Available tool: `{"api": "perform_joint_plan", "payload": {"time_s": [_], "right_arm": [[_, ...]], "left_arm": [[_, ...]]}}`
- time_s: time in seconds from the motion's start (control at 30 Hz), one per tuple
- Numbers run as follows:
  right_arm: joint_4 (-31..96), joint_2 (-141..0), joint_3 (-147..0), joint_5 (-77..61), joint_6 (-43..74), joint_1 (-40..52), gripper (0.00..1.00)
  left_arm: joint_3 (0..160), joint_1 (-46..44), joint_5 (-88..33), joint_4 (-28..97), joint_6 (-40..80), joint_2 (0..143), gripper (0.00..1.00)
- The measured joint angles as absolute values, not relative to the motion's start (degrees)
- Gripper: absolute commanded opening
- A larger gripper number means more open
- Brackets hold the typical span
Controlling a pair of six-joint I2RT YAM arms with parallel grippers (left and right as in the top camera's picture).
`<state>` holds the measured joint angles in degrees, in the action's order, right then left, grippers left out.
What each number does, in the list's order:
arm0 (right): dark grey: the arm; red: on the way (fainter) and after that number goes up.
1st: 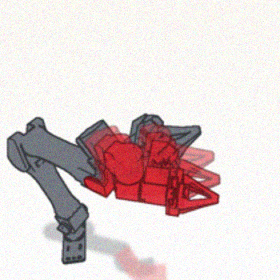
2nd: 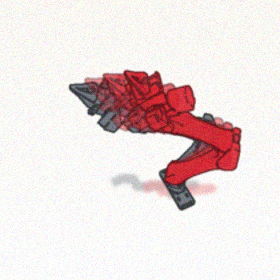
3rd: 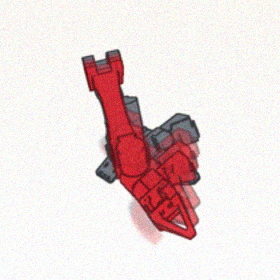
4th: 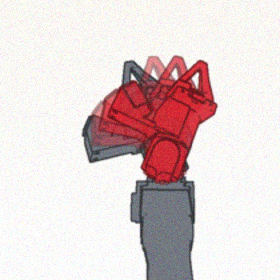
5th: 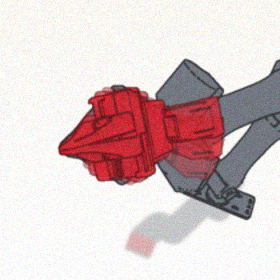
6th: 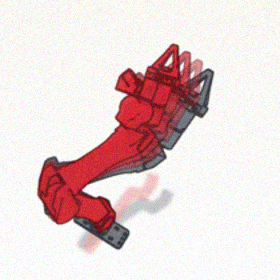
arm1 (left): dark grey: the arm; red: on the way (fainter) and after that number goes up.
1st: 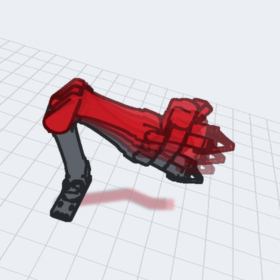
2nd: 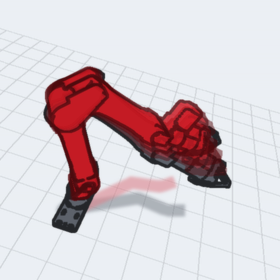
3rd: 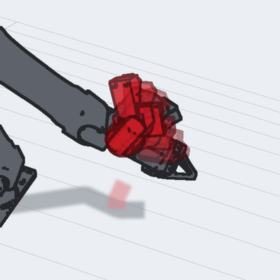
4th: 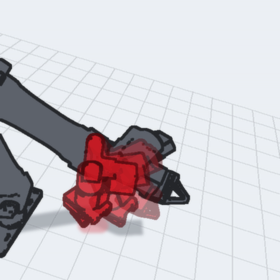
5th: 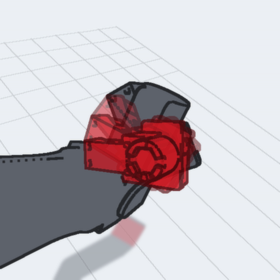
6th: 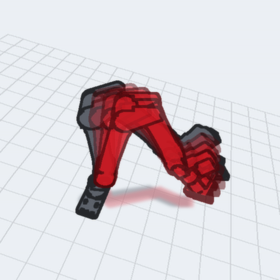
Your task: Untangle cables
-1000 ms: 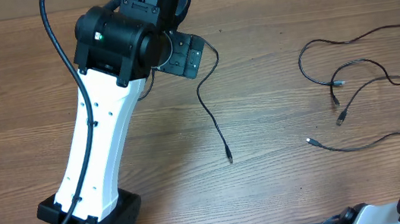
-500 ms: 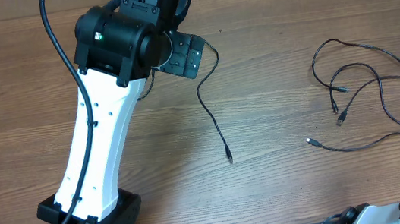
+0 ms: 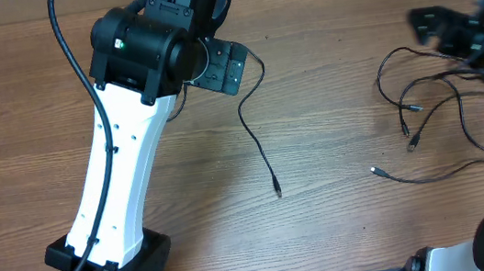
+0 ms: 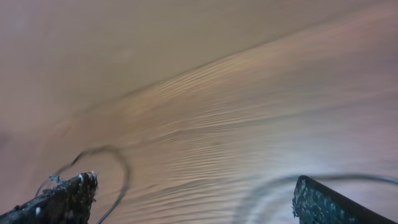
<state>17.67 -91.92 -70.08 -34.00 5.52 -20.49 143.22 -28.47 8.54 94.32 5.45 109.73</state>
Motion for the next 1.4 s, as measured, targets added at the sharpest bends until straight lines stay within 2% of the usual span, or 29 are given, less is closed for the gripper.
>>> {"api": "perform_joint_plan", "payload": {"time_s": [0.03, 0.27, 0.4, 0.67, 1.4], "right_arm": [[16.2, -93.6, -70.1, -33.9, 4.3, -15.0, 1.00], [5.4, -104.7, -70.1, -32.9, 3.3, -1.5, 1.00], [-4.1, -111.6, -70.2, -31.0, 6.6, 5.8, 1.00], [-13.0, -122.4, -70.2, -30.0, 15.0, 8.2, 1.00], [-23.0, -129.1, -71.8, -27.2, 20.8, 16.1, 1.00]], "left_arm": [[143.2, -28.5, 8.5, 94.3, 5.5, 109.7, 1.00], [143.2, -28.5, 8.5, 94.3, 5.5, 109.7, 1.00], [143.1, -28.5, 8.5, 94.3, 5.5, 109.7, 1.00], [143.1, -28.5, 8.5, 94.3, 5.5, 109.7, 1.00], [143.1, -28.5, 8.5, 94.3, 5.5, 109.7, 1.00]]}}
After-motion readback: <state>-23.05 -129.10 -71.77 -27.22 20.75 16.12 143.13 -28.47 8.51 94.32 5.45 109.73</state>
